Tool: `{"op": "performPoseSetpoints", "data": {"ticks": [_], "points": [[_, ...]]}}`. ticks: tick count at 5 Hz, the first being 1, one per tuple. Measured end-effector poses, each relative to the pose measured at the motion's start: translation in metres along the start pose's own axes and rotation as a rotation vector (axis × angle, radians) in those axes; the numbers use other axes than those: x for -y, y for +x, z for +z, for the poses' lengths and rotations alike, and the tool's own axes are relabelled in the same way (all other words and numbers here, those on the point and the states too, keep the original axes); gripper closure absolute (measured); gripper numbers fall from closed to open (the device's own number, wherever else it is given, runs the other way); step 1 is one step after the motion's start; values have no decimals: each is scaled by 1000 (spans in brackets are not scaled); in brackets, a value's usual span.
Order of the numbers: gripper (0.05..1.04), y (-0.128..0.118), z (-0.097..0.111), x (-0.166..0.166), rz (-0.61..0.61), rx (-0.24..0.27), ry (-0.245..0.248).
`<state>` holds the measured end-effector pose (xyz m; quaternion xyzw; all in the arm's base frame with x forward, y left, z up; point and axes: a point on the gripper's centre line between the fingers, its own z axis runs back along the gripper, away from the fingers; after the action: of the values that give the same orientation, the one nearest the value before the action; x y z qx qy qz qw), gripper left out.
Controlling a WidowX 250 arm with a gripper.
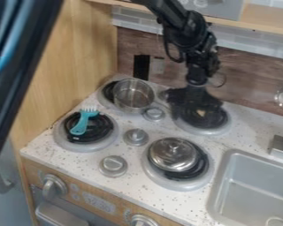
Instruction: Move the yellow object to the center of the four burners
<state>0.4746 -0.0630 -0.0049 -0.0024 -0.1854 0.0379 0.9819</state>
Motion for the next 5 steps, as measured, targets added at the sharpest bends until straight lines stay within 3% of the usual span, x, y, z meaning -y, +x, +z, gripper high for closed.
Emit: {"op": "performPoseSetpoints", "data": {"ticks": [1, 2, 4, 5], "points": [[83, 18, -11, 13, 4, 10, -55], [83, 40, -18, 20, -9, 41, -68], [83, 70, -42, 22, -70, 61, -23], [83, 69, -51, 19, -83, 59, 0]]}}
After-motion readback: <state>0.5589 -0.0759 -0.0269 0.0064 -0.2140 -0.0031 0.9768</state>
